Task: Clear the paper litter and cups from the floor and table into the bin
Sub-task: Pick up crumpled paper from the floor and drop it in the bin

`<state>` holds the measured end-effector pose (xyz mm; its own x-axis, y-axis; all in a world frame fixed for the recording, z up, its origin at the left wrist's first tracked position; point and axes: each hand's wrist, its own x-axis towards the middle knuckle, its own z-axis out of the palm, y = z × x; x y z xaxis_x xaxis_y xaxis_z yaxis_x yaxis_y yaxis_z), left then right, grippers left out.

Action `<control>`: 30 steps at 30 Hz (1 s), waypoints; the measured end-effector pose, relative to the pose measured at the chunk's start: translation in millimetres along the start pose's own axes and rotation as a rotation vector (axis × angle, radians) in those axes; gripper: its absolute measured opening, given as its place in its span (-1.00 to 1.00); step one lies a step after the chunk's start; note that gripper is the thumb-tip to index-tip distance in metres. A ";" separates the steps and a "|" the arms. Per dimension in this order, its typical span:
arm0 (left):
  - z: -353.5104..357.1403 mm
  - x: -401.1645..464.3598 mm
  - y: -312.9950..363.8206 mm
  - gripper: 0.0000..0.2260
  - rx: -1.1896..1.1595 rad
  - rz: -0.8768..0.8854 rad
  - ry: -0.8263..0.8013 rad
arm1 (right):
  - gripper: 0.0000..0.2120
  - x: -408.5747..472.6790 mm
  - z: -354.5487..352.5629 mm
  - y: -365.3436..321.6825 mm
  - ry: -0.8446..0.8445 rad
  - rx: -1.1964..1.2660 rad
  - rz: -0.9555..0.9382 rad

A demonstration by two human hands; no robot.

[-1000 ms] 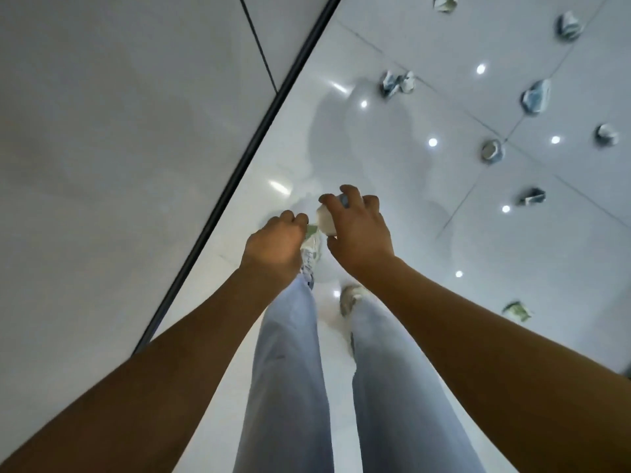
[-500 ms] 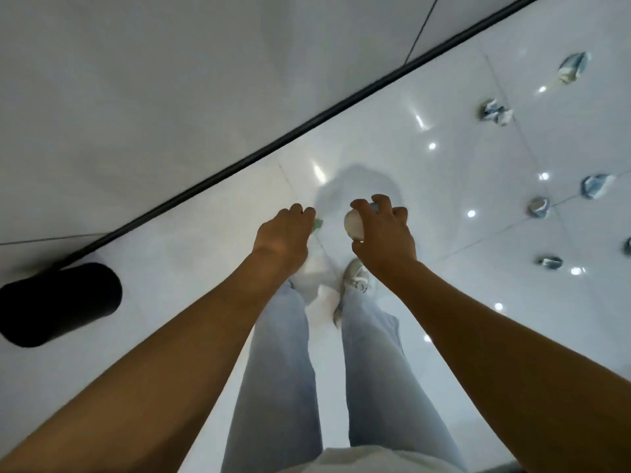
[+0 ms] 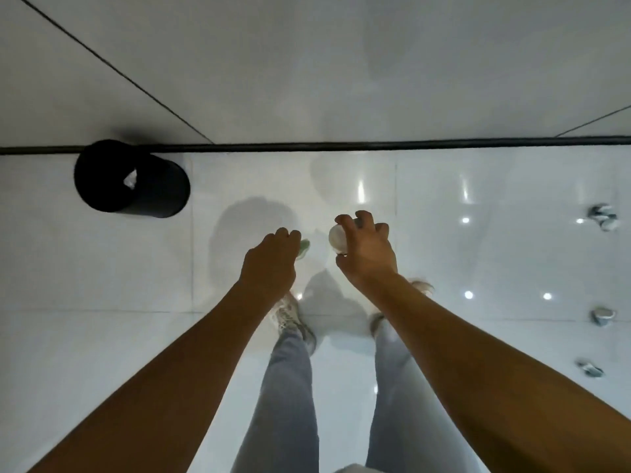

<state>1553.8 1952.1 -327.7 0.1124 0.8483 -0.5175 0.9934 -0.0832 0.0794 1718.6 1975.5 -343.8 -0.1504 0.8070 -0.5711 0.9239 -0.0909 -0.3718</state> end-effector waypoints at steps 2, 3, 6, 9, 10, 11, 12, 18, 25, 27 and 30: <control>6.0 -22.9 -58.9 -0.76 -0.035 -0.061 -0.005 | -0.41 4.4 22.2 -56.8 -0.045 -0.038 -0.028; 8.7 -33.5 -83.2 -0.75 -0.048 -0.089 -0.015 | -0.41 5.7 31.2 -80.3 -0.059 -0.045 -0.040; 13.5 -66.9 -161.2 -0.75 -0.112 -0.195 -0.019 | -0.40 9.8 61.2 -154.9 -0.108 -0.059 -0.095; 16.5 -90.4 -223.1 -0.77 -0.175 -0.301 -0.010 | -0.40 13.3 86.3 -213.6 -0.132 -0.089 -0.163; 17.1 -96.3 -238.6 -0.78 -0.195 -0.332 -0.006 | -0.40 16.1 92.8 -228.2 -0.141 -0.098 -0.179; 18.2 -98.1 -246.9 -0.78 -0.210 -0.346 -0.002 | -0.39 18.3 96.0 -235.9 -0.147 -0.103 -0.183; 19.5 -102.1 -259.7 -0.76 -0.236 -0.369 0.000 | -0.39 21.8 101.7 -248.5 -0.154 -0.119 -0.200; 24.0 -110.1 -326.4 -0.71 -0.417 -0.514 0.011 | -0.39 51.1 125.4 -317.0 -0.214 -0.230 -0.281; 11.6 -80.0 -412.3 -0.75 -0.485 -0.572 0.067 | -0.39 106.2 135.0 -398.1 -0.234 -0.284 -0.333; 4.9 -70.6 -441.5 -0.73 -0.516 -0.595 0.093 | -0.40 122.6 138.3 -424.8 -0.244 -0.281 -0.348; 1.4 -58.3 -478.7 -0.73 -0.515 -0.598 0.091 | -0.40 145.1 142.1 -459.3 -0.247 -0.290 -0.363</control>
<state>1071.8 1941.8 -336.7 -0.4609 0.7144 -0.5265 0.7461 0.6332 0.2059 1222.5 2051.5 -359.9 -0.5254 0.5918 -0.6113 0.8509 0.3630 -0.3798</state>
